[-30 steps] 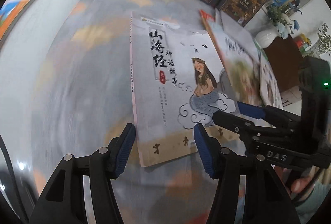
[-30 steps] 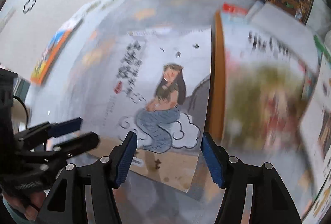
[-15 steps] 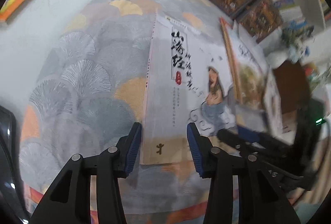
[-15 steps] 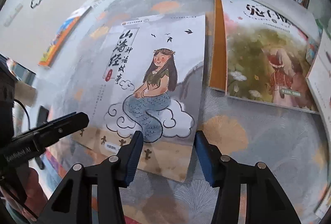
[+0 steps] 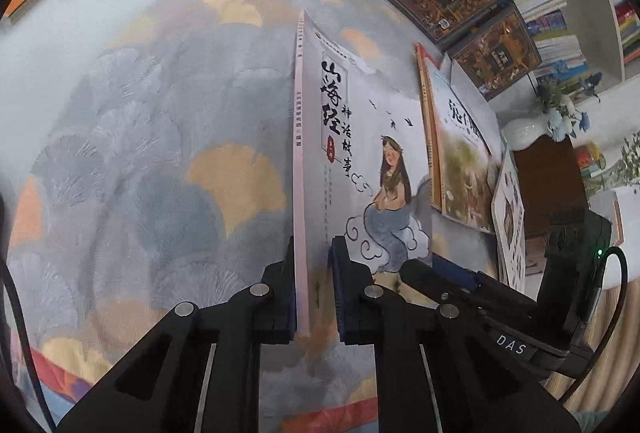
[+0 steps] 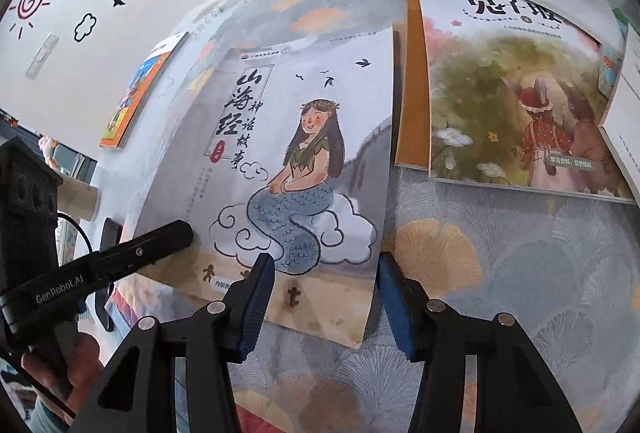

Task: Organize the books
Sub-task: 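Lift the mermaid book with the left gripper and carry it aside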

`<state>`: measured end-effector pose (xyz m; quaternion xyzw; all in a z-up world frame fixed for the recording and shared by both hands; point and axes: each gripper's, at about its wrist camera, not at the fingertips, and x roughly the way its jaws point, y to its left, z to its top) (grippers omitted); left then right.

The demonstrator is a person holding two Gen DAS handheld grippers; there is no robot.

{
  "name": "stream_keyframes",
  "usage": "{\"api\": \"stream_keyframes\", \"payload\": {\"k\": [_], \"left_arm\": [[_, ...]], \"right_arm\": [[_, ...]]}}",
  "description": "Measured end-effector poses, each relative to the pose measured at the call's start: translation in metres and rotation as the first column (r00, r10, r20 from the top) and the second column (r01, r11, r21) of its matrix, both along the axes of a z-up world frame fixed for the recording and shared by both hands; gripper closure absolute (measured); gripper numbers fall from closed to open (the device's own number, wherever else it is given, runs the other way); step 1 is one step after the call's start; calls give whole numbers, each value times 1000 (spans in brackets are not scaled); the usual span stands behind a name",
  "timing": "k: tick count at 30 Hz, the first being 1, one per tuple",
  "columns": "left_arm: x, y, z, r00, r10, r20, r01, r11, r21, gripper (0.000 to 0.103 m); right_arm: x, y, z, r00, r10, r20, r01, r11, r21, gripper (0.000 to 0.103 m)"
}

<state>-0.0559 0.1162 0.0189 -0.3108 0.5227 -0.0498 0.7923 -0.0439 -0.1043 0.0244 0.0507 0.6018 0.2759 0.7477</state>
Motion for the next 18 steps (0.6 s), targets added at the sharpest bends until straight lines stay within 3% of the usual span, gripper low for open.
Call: {"api": "stream_keyframes", "payload": {"k": [7, 10, 12, 15, 18], "left_arm": [[18, -15, 3, 991, -134, 3, 134, 991, -7, 92], [24, -12, 8, 987, -158, 34, 161, 983, -87, 93], [26, -6, 12, 985, -167, 53, 174, 967, -186, 94], [30, 1, 18, 980, -184, 81, 200, 925, -324, 93], [35, 6, 23, 975, -200, 92, 221, 892, -394, 93]], "right_arm": [[13, 4, -1, 991, -98, -86, 101, 994, 33, 39], [18, -6, -3, 980, -129, -154, 143, 986, 83, 37], [18, -21, -6, 961, -151, -232, 189, 970, 151, 35], [10, -53, -20, 905, -206, -372, 323, 901, 289, 27], [5, -73, -37, 845, -242, -476, 453, 797, 398, 27]]}}
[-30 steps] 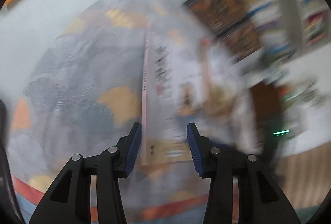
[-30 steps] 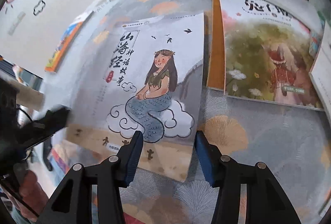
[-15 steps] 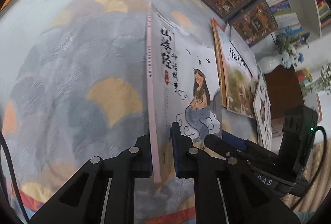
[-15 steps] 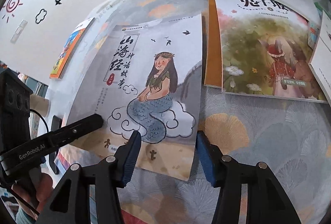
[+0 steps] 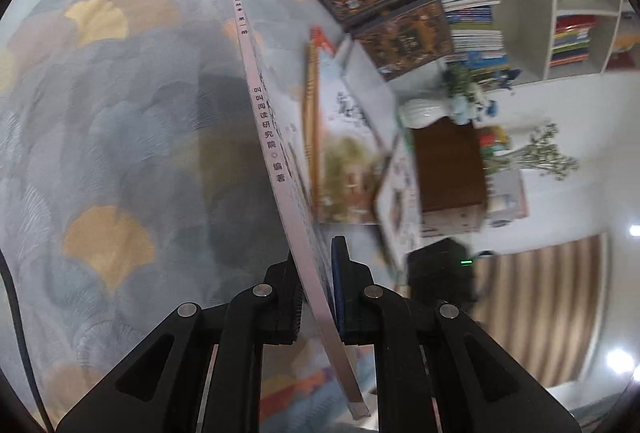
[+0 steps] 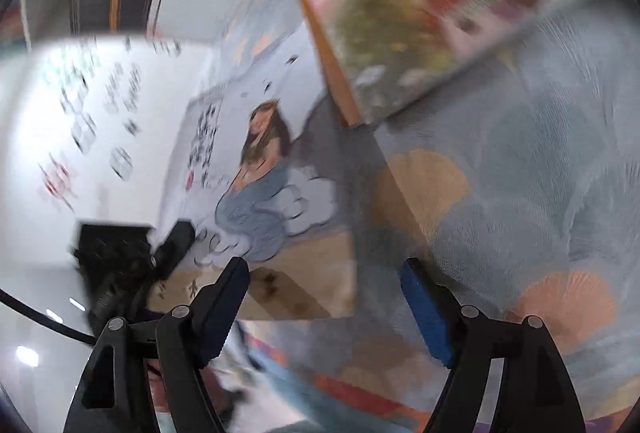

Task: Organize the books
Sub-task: 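Lift the mermaid book with the left gripper and carry it aside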

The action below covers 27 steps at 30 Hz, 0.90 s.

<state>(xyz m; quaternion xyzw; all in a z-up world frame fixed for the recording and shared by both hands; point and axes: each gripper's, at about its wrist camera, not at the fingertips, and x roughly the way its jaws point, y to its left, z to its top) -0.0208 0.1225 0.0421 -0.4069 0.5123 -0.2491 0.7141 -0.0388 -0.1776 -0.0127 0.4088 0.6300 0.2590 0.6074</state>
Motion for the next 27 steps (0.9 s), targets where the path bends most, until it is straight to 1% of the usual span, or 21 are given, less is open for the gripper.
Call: {"api": "stream_keyframes", "payload": {"k": [3, 5, 6, 7, 8, 9, 10, 11, 12, 13, 14, 16, 17, 18, 20, 23, 25, 27], "left_arm": [[3, 8, -4, 999, 1, -36, -3, 998, -66, 93], [5, 13, -8, 998, -6, -55, 3, 998, -63, 93], [6, 15, -9, 998, -10, -63, 7, 999, -51, 94], [6, 18, -11, 998, -8, -68, 6, 1000, -30, 94], [6, 22, -12, 997, -8, -75, 8, 1000, -7, 94], [6, 25, -13, 997, -9, -83, 12, 999, 31, 94], [5, 27, -13, 996, -15, -85, 22, 996, 83, 94], [5, 28, -12, 997, -28, -78, 39, 990, 135, 94], [5, 27, -8, 997, -43, -63, 54, 981, 188, 93], [3, 24, -1, 998, -58, -31, 64, 962, 267, 93], [3, 22, 3, 997, -73, -6, 71, 945, 318, 93], [0, 16, 21, 992, -104, 74, 62, 898, 436, 93], [1, 16, 27, 989, -110, 102, 50, 882, 468, 93], [3, 18, 33, 985, -112, 129, 35, 871, 489, 93], [7, 28, 45, 980, -104, 172, 3, 864, 503, 93], [15, 47, 58, 971, -67, 229, -53, 875, 481, 92], [28, 58, 68, 960, -26, 279, -114, 873, 474, 91], [44, 66, 71, 954, -5, 300, -145, 866, 478, 91]], "right_arm": [[4, 5, -8, 999, -38, -27, 41, 994, 106, 28], [9, 17, -6, 999, -47, -10, 48, 989, 139, 44], [11, 23, -4, 999, -51, -1, 50, 990, 133, 58], [11, 24, -1, 999, -45, 7, 44, 994, 103, 60], [11, 31, 4, 999, -27, 37, 25, 998, 62, 62], [12, 38, 10, 998, -4, 69, 3, 1000, 17, 67], [12, 44, 16, 995, 24, 95, -22, 999, -28, 69], [12, 53, 26, 989, 67, 134, -55, 994, -93, 70], [12, 65, 37, 976, 121, 182, -89, 980, -176, 73], [10, 76, 46, 961, 169, 219, -114, 963, -242, 74], [8, 92, 58, 934, 237, 266, -140, 931, -338, 74], [7, 116, 75, 887, 328, 325, -162, 880, -446, 74], [5, 128, 84, 857, 370, 357, -168, 858, -485, 74], [4, 135, 92, 834, 397, 383, -168, 845, -508, 74], [6, 148, 109, 784, 443, 434, -171, 827, -535, 74], [22, 152, 123, 741, 464, 486, -169, 829, -533, 74], [41, 162, 133, 711, 474, 519, -163, 830, -534, 74], [61, 173, 137, 689, 484, 540, -155, 826, -543, 74]]}}
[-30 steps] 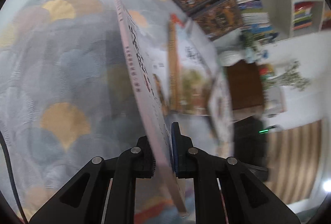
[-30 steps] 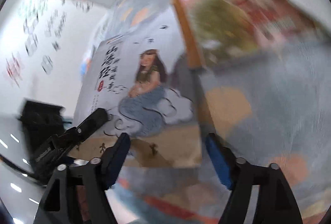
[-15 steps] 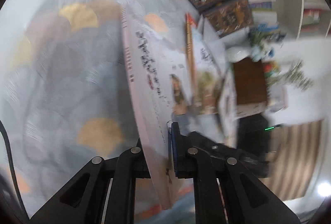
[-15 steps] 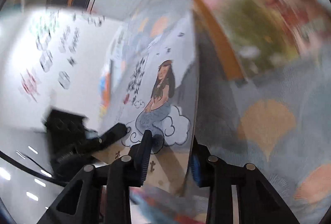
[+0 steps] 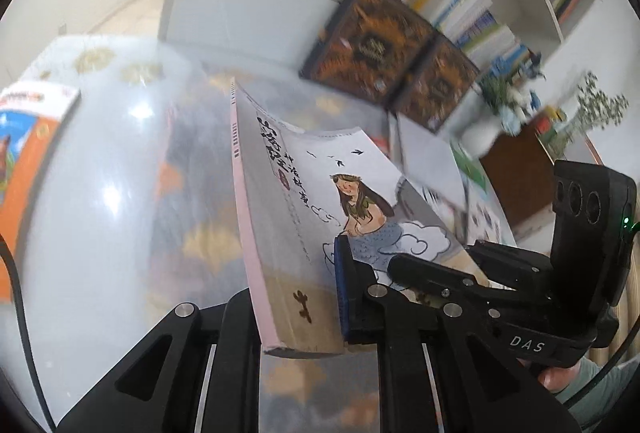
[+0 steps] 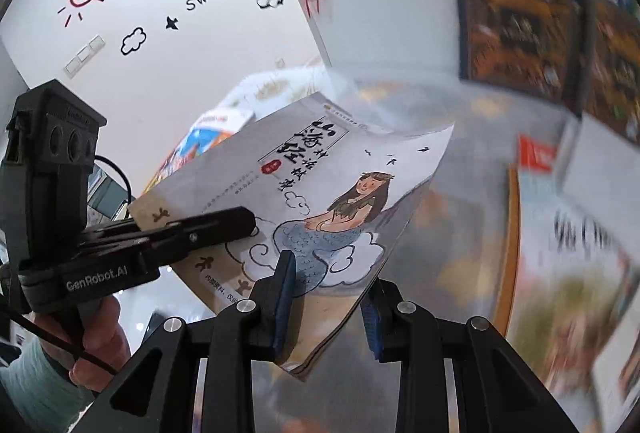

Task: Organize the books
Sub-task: 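Lift the mermaid book with the left gripper and carry it aside, then lower the mermaid book onto the cloth and open the left gripper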

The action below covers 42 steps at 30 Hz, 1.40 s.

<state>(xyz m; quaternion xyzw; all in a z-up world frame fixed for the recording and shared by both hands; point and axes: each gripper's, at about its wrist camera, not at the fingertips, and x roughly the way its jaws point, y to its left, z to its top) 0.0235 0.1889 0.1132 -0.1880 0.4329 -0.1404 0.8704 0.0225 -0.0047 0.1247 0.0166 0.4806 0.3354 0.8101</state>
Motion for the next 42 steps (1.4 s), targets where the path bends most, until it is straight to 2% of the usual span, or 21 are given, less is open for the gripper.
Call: {"api": "stream_keyframes", "payload": {"k": [6, 10, 13, 16, 19, 22, 24, 30, 33, 35, 39, 42], "left_arm": [[47, 19, -8, 997, 69, 30, -70, 997, 19, 90], [78, 29, -27, 997, 75, 21, -76, 997, 8, 90], [95, 35, -45, 996, 88, -21, -88, 996, -15, 90], [103, 36, -60, 994, 99, -47, -99, 995, -5, 89], [102, 36, -66, 992, 105, -64, -104, 994, 17, 88], [101, 35, -72, 990, 107, -93, -103, 993, 48, 79], [99, 36, -77, 987, 113, -118, -107, 993, 51, 77], [76, 47, -79, 973, 174, -155, -152, 977, 147, 77], [55, 61, -79, 960, 221, -173, -194, 968, 160, 79], [41, 65, -73, 958, 236, -164, -208, 963, 169, 79], [21, 51, -53, 973, 188, -136, -166, 974, 156, 79], [13, 19, -38, 990, 101, -101, -82, 981, 178, 79]], "right_arm": [[60, 33, 0, 999, 13, 34, -11, 999, -36, 74], [88, 46, -14, 1000, 5, 2, -5, 999, -38, 73], [110, 48, -30, 998, -11, -55, 10, 1000, -29, 73], [120, 50, -47, 995, -30, -98, 26, 999, -41, 73], [118, 52, -55, 991, -27, -128, 21, 999, -50, 73], [118, 54, -62, 988, -39, -149, 31, 998, -58, 73], [119, 55, -65, 984, -49, -169, 38, 997, -64, 73], [119, 55, -73, 981, -83, -176, 64, 992, -110, 73], [118, 50, -71, 977, -92, -191, 69, 990, -123, 73], [111, 43, -65, 980, -101, -172, 79, 989, -128, 73], [86, 22, -48, 979, -115, -169, 101, 991, -89, 73], [57, -1, -29, 982, -139, -129, 128, 988, -91, 65]]}}
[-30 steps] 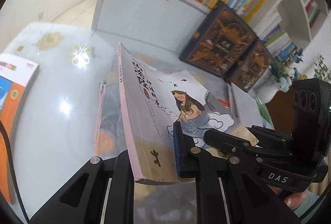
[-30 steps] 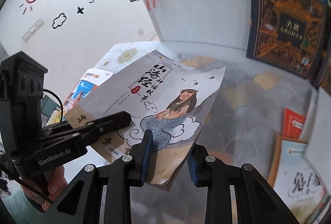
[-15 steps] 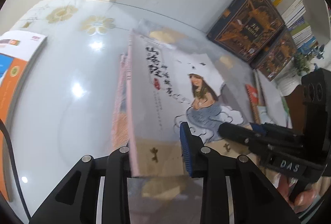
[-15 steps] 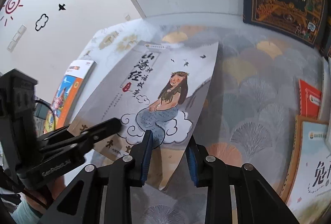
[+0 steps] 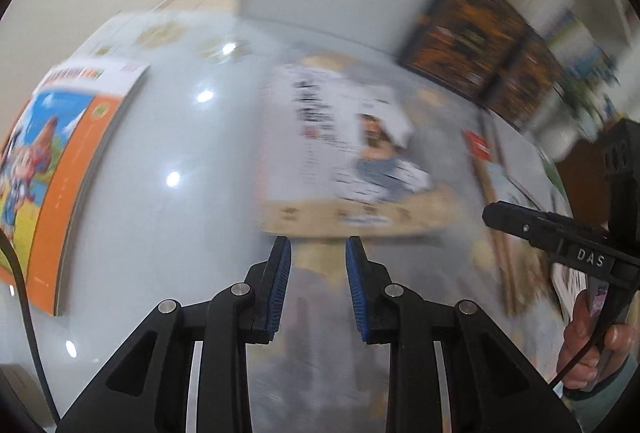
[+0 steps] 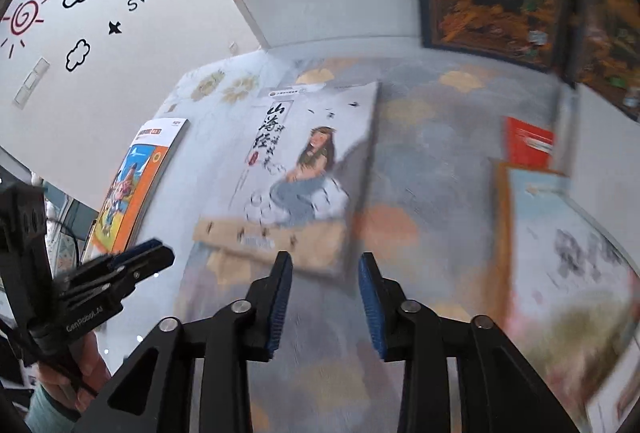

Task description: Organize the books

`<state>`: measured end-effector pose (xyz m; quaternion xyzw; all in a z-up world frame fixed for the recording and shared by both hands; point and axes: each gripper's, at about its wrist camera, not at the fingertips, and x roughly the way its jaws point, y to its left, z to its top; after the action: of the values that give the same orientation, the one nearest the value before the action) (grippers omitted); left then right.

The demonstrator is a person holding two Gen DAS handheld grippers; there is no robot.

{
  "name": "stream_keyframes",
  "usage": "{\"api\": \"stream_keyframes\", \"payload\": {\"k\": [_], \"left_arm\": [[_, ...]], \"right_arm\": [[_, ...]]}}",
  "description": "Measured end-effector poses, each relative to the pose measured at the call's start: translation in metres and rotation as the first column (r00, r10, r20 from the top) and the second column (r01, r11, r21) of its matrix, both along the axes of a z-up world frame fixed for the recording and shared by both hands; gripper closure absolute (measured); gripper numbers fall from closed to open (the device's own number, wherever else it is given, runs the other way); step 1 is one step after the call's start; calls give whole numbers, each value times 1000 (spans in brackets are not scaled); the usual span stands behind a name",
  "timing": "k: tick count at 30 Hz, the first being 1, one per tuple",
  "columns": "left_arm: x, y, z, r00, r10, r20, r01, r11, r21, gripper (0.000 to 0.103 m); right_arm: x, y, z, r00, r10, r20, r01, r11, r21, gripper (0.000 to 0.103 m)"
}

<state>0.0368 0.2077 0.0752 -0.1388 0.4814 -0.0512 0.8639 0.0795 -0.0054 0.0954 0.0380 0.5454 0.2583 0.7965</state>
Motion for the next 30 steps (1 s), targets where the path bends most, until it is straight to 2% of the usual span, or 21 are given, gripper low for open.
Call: {"api": "stream_keyframes", "payload": {"k": [1, 3, 6, 9, 14, 18, 23, 26, 27, 30], "left_arm": [[-2, -14, 5, 999, -39, 9, 39, 999, 3, 79], [-7, -41, 13, 993, -112, 23, 112, 994, -6, 78], [-10, -82, 23, 974, -223, 40, 224, 974, -33, 76], [-9, -133, 32, 940, -339, 43, 340, 940, -35, 69], [-6, -204, 37, 890, -455, 42, 456, 889, -31, 67], [1, -254, 39, 866, -498, 36, 500, 865, -54, 67], [21, -309, 33, 861, -509, 17, 507, 852, -131, 67], [35, -335, 26, 864, -503, -7, 496, 854, -155, 67], [42, -343, 22, 867, -497, -20, 488, 858, -158, 67], [59, -362, 9, 883, -467, -49, 455, 877, -157, 67]], "right_arm": [[-10, -10, 5, 1000, -12, 9, 12, 1000, 5, 57], [-33, -36, 16, 998, -52, 29, 52, 999, 11, 48], [-60, -73, 22, 992, -118, 44, 118, 993, -17, 48], [-80, -115, 19, 979, -203, 17, 203, 979, -21, 47], [-104, -196, 4, 937, -347, -44, 346, 938, -33, 47], [-109, -256, -1, 905, -420, -72, 419, 908, -25, 47], [-109, -325, -4, 853, -517, -69, 515, 856, -51, 47], [-106, -359, -12, 828, -554, -85, 551, 832, -62, 52], [-103, -369, -14, 824, -560, -89, 556, 828, -65, 56], [-93, -390, -23, 813, -576, -88, 568, 817, -99, 59]]}}
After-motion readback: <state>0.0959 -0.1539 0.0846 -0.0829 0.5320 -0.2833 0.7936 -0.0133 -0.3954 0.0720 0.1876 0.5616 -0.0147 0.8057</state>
